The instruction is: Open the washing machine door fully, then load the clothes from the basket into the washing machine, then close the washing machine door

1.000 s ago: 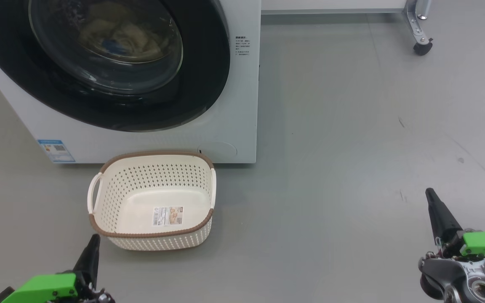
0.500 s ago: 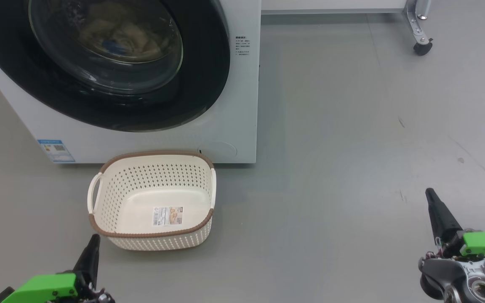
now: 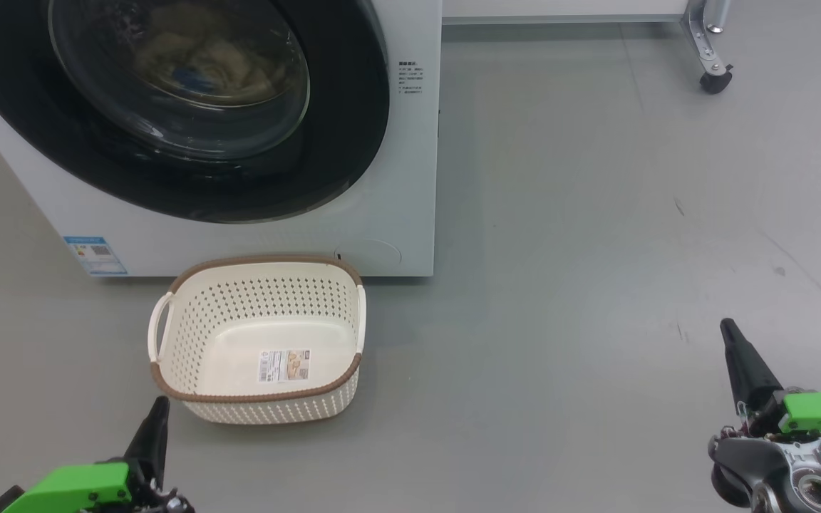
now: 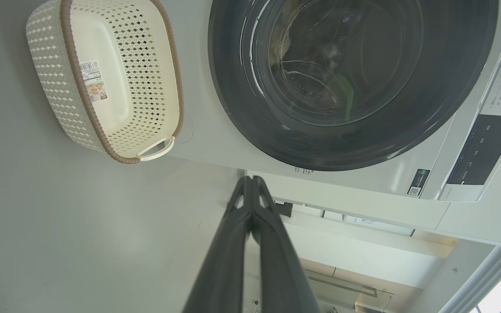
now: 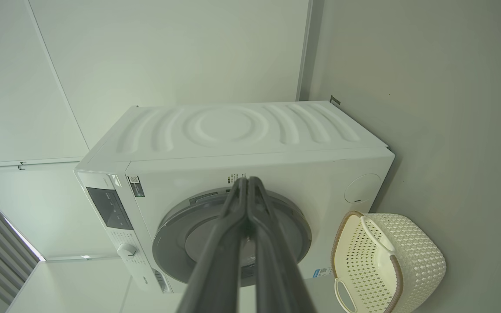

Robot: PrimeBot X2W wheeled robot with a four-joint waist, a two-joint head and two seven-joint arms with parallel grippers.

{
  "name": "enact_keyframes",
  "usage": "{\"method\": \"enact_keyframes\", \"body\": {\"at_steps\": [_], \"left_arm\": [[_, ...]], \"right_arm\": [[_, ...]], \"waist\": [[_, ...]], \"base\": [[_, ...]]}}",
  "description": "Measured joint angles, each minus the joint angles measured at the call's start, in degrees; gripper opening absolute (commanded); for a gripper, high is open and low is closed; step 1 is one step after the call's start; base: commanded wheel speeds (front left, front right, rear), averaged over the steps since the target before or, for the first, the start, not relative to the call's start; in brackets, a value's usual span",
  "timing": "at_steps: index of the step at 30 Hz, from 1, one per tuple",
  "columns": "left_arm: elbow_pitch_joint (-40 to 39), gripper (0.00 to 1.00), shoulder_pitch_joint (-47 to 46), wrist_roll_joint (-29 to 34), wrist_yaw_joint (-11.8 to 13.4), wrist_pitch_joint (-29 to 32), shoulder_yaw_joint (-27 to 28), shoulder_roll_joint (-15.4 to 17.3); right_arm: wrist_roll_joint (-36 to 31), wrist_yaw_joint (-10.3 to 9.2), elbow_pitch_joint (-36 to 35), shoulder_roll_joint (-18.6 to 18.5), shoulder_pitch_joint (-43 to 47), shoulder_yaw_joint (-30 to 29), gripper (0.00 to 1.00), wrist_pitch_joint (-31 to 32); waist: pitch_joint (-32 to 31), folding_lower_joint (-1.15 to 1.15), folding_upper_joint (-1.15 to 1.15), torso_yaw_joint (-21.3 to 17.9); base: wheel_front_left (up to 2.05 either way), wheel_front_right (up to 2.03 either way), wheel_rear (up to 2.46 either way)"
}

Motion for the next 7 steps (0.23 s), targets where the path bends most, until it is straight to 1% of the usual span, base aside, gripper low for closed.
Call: {"method": "enact_keyframes", "body": {"at_steps": [7], "left_arm": [[0.0,0.0,0.0,0.0,0.0,0.0,0.0,0.0]], "right_arm": [[0.0,0.0,0.0,0.0,0.0,0.0,0.0,0.0]], "waist": [[0.0,0.0,0.0,0.0]], "base": [[0.0,0.0,0.0]]}}
